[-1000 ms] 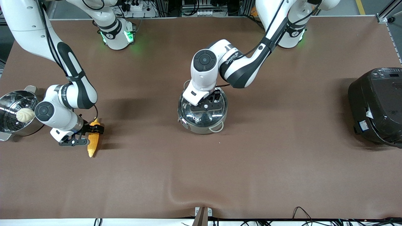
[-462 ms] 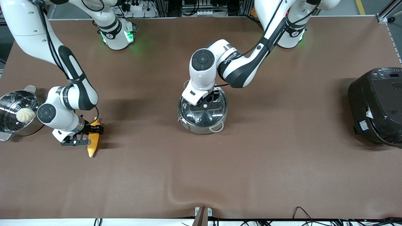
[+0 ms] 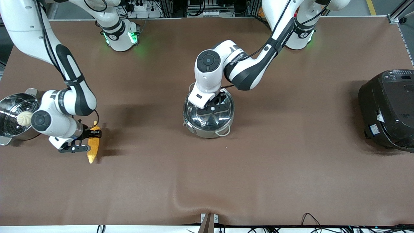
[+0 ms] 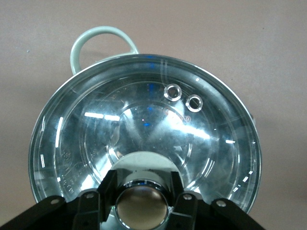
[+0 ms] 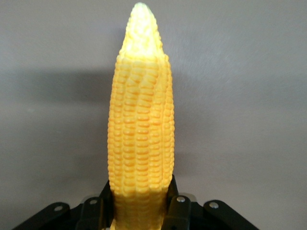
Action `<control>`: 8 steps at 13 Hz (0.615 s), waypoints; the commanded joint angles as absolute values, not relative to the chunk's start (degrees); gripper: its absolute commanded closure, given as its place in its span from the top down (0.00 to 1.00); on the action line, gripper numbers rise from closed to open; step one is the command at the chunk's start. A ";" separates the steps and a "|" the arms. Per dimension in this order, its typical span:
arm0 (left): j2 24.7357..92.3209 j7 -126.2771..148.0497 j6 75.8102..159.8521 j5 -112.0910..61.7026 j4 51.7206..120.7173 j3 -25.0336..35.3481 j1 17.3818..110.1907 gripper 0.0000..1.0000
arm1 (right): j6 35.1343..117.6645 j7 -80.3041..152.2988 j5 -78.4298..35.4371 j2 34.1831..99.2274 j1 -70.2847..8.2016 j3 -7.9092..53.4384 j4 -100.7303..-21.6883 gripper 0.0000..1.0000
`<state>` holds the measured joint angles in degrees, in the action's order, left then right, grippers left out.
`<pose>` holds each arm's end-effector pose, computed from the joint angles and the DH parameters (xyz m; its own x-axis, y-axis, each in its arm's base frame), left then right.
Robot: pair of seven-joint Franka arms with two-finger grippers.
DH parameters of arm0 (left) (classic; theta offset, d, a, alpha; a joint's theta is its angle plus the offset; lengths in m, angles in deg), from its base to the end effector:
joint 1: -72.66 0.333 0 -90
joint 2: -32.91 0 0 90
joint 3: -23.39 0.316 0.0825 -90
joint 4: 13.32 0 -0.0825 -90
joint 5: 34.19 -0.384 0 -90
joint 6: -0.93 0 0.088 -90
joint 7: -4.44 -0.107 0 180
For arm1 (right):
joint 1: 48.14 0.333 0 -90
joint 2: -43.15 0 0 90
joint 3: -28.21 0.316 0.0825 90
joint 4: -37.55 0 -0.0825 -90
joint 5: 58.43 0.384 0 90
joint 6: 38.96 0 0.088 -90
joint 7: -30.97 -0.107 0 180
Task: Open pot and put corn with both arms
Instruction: 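Lift the lid off with the left gripper while the right gripper lifts the corn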
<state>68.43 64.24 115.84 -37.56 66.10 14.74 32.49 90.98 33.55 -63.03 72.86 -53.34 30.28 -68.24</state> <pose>0.4938 -0.5262 0.3517 0.9808 0.1934 -0.0262 0.1940 -0.9807 0.0226 0.6324 -0.0379 0.2357 0.9943 0.0392 -0.0987 0.0427 -0.9985 0.0340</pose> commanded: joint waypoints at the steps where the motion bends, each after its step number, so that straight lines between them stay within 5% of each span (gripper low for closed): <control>1: 63.33 65.79 111.95 -38.58 65.61 15.48 33.02 0.00 | 82.10 26.69 -63.35 68.13 -50.62 31.55 -64.06 0.00; 8: 55.33 52.72 106.23 -38.67 67.97 15.13 46.97 0.00 | 63.64 5.51 -63.26 60.20 -37.00 34.53 -56.17 0.00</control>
